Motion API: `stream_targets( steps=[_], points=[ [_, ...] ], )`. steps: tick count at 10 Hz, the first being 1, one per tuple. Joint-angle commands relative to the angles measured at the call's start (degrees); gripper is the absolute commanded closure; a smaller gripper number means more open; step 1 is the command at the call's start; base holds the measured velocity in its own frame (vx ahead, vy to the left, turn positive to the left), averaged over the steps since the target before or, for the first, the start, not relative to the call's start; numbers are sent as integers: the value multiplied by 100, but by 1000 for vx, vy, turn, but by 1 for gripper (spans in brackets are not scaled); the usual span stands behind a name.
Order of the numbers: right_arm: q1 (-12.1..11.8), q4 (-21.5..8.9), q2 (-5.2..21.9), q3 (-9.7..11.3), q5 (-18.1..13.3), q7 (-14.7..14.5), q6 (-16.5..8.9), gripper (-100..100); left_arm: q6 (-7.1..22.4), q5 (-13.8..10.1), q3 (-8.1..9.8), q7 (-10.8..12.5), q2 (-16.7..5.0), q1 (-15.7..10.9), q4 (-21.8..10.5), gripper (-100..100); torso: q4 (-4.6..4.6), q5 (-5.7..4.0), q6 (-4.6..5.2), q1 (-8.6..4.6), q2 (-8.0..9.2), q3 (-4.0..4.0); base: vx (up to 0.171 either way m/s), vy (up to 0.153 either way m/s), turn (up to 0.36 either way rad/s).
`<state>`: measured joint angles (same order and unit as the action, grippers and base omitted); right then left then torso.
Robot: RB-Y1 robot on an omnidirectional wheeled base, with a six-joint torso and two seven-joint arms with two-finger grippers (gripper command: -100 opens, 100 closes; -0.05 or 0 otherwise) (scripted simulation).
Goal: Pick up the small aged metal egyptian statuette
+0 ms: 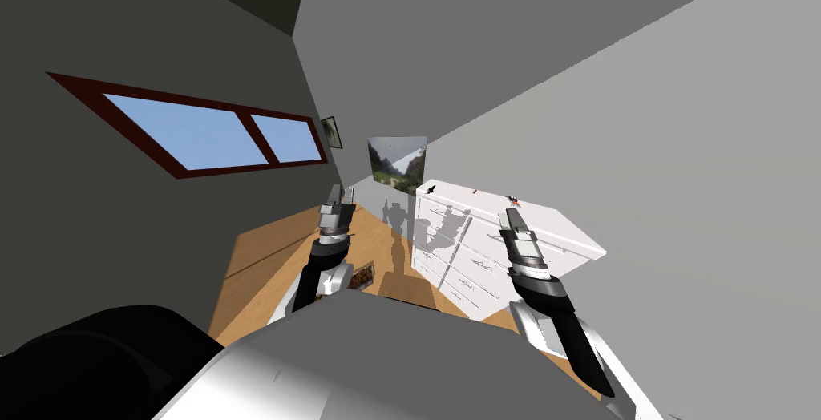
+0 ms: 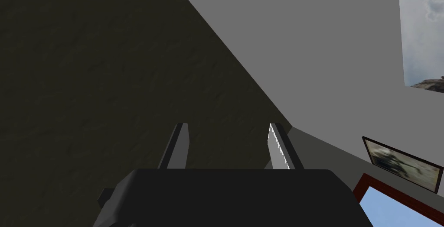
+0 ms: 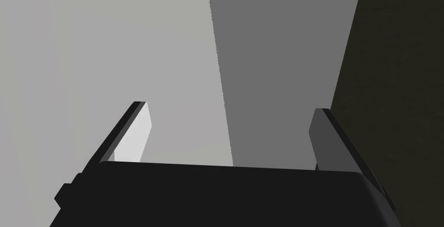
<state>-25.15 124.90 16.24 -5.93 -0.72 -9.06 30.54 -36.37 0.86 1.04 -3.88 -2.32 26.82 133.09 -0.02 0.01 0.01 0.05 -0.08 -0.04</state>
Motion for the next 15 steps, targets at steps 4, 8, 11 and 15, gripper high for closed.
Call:
stream_targets(
  steps=[4,8,11,15],
  points=[
    [317,-134,718,-367,-345,-678,454,-100,0,0,0,0,0,0,0,0,0,0,-1,-1,1,0,17,17,-30],
    [510,-250,1244,-658,-689,-1202,850,-100,0,0,0,0,0,0,0,0,-1,0,-1,3,0,0,20,23,-22],
    [601,-318,1538,-811,-882,-1514,1058,-100,0,0,0,0,0,0,0,0,-1,1,-1,5,-2,-2,22,27,-12],
    [768,-473,2098,-1128,-1306,-2039,1486,-100,0,0,0,0,0,0,0,0,-2,1,-2,7,-4,-3,28,32,1]
  ],
)
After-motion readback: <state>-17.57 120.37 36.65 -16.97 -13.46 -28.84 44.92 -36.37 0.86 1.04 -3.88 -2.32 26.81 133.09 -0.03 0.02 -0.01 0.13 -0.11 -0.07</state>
